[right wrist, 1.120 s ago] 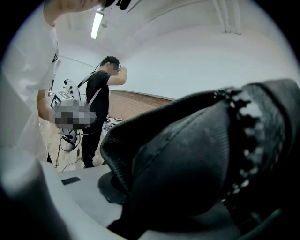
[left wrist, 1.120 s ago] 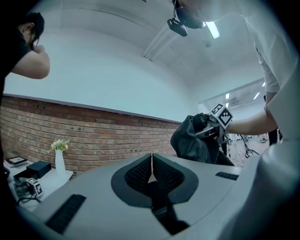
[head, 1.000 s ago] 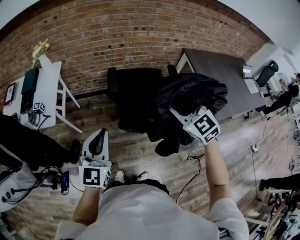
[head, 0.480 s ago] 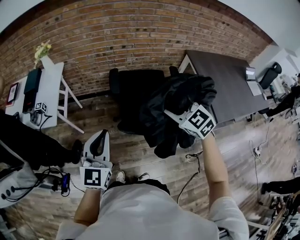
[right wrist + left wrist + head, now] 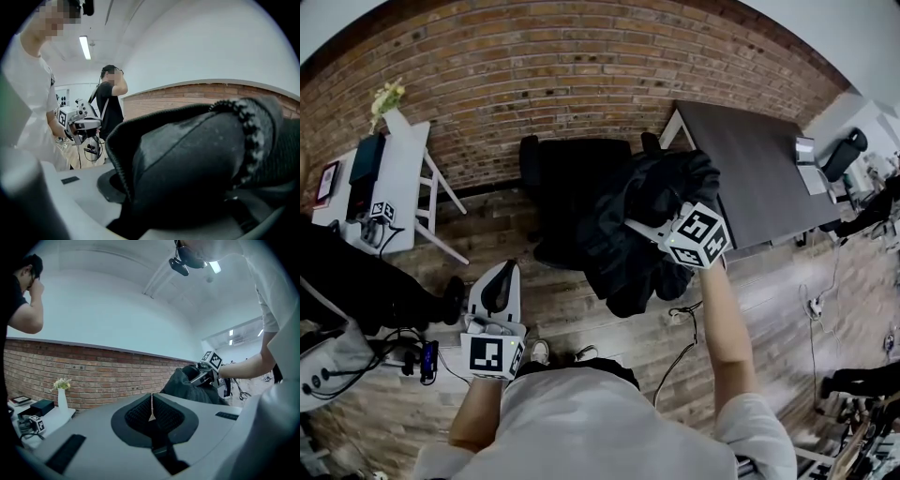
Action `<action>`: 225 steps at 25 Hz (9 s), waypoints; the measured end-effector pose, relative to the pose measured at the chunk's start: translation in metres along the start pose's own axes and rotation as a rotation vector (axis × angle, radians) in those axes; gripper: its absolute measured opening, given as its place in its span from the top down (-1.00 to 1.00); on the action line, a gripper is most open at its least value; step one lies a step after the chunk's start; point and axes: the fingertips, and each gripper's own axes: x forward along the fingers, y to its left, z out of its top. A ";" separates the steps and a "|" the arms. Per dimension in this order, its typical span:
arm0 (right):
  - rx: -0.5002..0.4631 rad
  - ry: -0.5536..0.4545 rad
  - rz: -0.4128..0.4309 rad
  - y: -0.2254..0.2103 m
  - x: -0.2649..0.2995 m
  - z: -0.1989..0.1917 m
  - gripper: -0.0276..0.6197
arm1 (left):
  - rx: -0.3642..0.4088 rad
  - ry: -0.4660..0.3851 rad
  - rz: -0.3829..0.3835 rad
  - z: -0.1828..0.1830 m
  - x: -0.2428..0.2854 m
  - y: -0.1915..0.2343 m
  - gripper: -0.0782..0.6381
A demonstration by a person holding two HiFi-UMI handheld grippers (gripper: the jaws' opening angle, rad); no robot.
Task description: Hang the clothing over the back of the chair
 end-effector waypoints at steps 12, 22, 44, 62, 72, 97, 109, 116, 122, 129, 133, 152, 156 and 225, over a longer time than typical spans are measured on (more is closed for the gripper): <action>-0.069 0.118 -0.028 -0.011 -0.011 -0.001 0.49 | 0.006 0.018 0.000 -0.004 0.006 0.002 0.70; -0.079 0.174 -0.077 -0.024 -0.009 -0.009 0.48 | 0.002 0.022 -0.017 -0.003 0.015 -0.004 0.70; -0.002 0.258 -0.277 -0.028 -0.051 -0.032 0.24 | -0.017 0.027 -0.026 -0.009 0.010 -0.004 0.70; 0.144 0.167 -0.577 -0.023 -0.093 -0.067 0.09 | -0.031 0.051 -0.085 -0.018 0.008 -0.013 0.70; 0.210 0.165 -0.658 -0.020 -0.102 -0.076 0.04 | -0.049 0.058 -0.088 -0.023 -0.001 -0.006 0.70; 0.339 0.113 -0.797 -0.003 -0.132 -0.091 0.02 | -0.055 0.061 -0.120 -0.024 -0.010 -0.002 0.70; 0.368 0.141 -0.803 0.006 -0.128 -0.107 0.02 | -0.053 0.067 -0.149 -0.026 -0.008 -0.007 0.70; 0.402 0.135 -0.845 0.009 -0.136 -0.117 0.03 | -0.053 0.061 -0.164 -0.027 -0.006 -0.006 0.70; 0.469 0.091 -0.914 0.018 -0.160 -0.132 0.19 | -0.055 0.045 -0.189 -0.022 -0.001 -0.010 0.70; 0.550 0.029 -1.055 0.030 -0.193 -0.156 0.82 | -0.046 0.037 -0.236 -0.017 0.008 -0.022 0.70; 0.631 -0.056 -1.094 0.038 -0.209 -0.167 0.86 | -0.035 0.025 -0.253 -0.011 0.009 -0.025 0.70; 0.319 -0.337 -1.187 0.064 -0.268 -0.013 0.86 | -0.019 -0.051 -0.212 0.017 0.002 0.007 0.70; 0.206 -0.367 -1.212 0.082 -0.276 0.013 0.86 | -0.010 -0.072 -0.218 0.023 0.003 0.012 0.70; 0.130 -0.361 -1.266 0.157 -0.239 0.026 0.85 | 0.046 -0.069 -0.140 0.043 -0.038 0.071 0.70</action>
